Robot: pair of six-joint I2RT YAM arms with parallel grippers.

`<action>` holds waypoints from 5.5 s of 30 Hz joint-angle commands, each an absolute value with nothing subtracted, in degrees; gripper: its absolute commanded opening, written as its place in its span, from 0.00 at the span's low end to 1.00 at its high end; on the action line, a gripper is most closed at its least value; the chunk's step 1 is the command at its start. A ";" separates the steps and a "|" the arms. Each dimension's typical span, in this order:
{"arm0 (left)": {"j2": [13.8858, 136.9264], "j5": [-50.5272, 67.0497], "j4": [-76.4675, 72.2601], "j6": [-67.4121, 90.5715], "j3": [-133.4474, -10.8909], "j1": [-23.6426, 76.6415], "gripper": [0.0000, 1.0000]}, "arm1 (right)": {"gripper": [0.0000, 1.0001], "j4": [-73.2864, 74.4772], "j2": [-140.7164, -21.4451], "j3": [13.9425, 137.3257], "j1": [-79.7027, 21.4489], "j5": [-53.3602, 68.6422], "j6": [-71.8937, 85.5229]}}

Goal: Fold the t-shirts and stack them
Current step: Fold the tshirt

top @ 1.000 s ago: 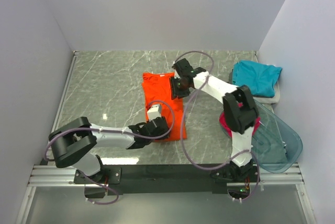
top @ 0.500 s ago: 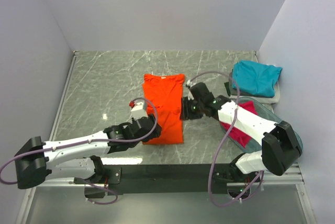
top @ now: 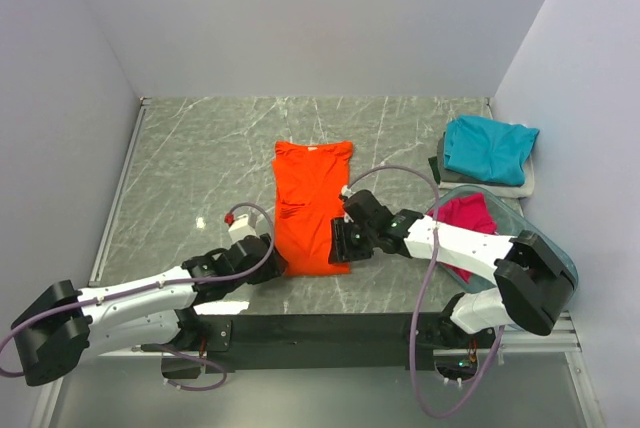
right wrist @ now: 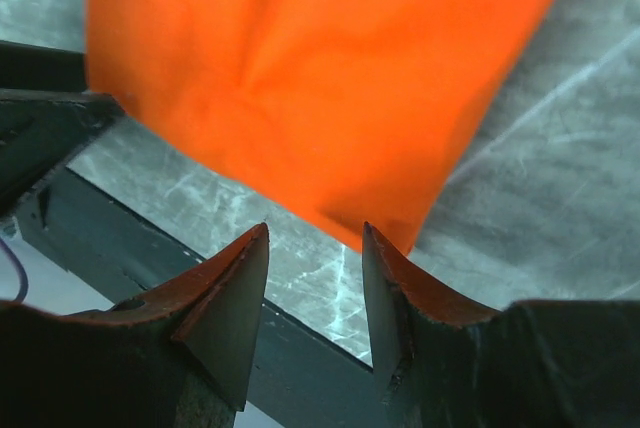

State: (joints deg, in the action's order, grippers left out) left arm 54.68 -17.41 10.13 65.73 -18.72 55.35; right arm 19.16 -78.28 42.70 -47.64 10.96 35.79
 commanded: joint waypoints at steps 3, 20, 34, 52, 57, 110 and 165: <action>54.05 -14.15 4.66 66.97 -16.44 54.14 0.58 | 0.50 17.05 -76.03 40.35 -48.69 8.44 39.64; 58.19 -14.59 10.98 67.50 -17.49 53.61 0.56 | 0.50 16.52 -77.17 37.00 -49.13 6.86 41.13; 57.30 -13.63 12.93 67.06 -16.17 53.53 0.53 | 0.51 14.68 -79.54 35.59 -50.27 7.56 42.18; 57.57 -11.43 14.76 67.15 -14.32 53.61 0.01 | 0.03 17.57 -81.47 37.35 -51.33 5.54 41.57; 57.83 -8.62 16.08 63.64 -16.17 54.66 0.01 | 0.00 22.13 -78.85 38.23 -52.12 4.75 40.26; 47.63 -22.51 18.92 63.04 -37.27 62.68 0.00 | 0.00 42.46 -63.27 55.81 -54.06 -6.60 36.14; 79.56 -20.91 8.62 41.75 -54.41 34.10 0.66 | 0.50 31.64 -88.18 71.64 -31.99 -3.61 18.54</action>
State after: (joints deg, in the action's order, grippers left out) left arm 86.02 -13.82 7.38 41.23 -55.09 32.88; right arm 31.70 -95.39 70.91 -32.10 -2.57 18.98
